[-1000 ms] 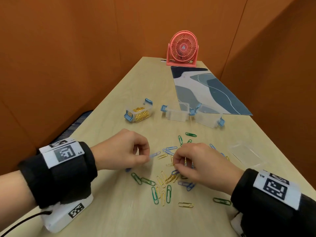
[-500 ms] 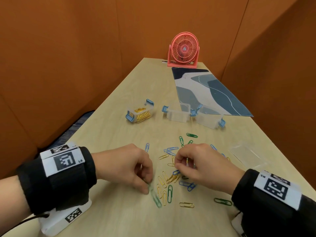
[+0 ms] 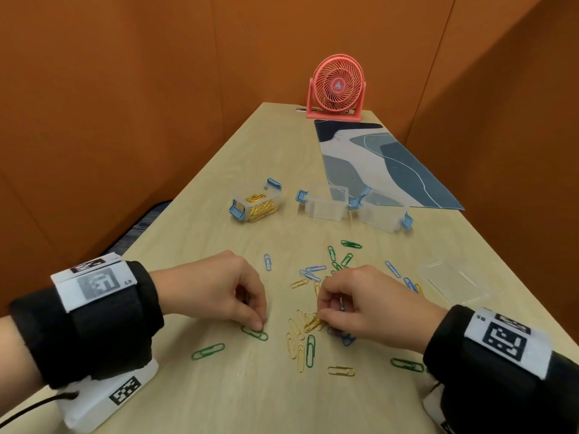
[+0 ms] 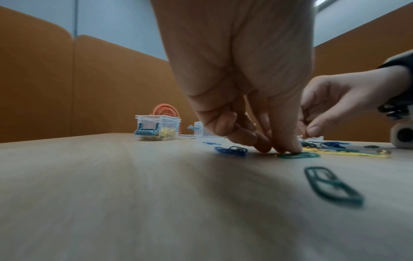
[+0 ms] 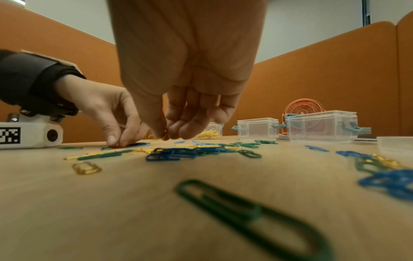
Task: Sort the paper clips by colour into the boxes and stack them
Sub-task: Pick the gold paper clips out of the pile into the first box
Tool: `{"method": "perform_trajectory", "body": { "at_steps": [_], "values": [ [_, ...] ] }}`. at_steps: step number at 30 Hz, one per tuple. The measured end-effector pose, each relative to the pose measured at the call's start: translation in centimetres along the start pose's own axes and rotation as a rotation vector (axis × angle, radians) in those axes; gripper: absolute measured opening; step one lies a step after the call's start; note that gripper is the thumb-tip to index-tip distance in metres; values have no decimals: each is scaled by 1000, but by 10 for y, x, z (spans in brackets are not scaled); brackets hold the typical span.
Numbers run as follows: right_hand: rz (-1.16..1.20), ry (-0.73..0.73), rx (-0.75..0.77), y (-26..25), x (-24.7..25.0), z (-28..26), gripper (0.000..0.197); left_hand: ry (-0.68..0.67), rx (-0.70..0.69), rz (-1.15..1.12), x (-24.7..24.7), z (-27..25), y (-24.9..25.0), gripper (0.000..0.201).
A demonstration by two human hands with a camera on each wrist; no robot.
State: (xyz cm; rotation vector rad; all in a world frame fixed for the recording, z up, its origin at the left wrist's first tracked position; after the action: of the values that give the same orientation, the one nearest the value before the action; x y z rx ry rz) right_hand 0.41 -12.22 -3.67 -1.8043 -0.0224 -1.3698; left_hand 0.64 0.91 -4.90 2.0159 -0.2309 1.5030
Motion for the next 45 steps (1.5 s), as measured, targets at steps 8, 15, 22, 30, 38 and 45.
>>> {"method": "perform_trajectory", "body": {
  "at_steps": [8, 15, 22, 30, 38, 45],
  "values": [
    [35, -4, 8, -1, 0, -2, 15, 81, -97, -35, 8, -10, 36, 27],
    [126, -157, 68, -17, -13, -7, 36, -233, -216, 48, -40, -31, 76, 21],
    [149, -221, 81, -19, -18, -8, 34, -187, -93, -24, -26, -20, 40, 27],
    [115, -316, 140, -25, -28, -10, 27, -126, -1, -18, 7, -29, -7, 26],
    [58, -183, 87, -17, -15, -6, 19, 8, 16, 89, 20, -12, -4, 28],
    [64, -157, 55, -13, -12, -6, 29, -14, 31, 193, 5, 19, 3, 14]
  ]
}}
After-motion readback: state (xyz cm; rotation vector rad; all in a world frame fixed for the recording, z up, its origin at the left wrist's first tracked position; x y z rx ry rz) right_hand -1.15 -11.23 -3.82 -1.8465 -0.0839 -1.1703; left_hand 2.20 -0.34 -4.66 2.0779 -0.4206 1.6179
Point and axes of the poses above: each hand's wrist, its own z-axis towards the middle knuckle, its own x-axis out of the back of the hand, y = z × x, the point moved 9 cm from there along z, towards the middle knuckle, and after that the axes turned 13 degrees about z, right-handed, at the moved point
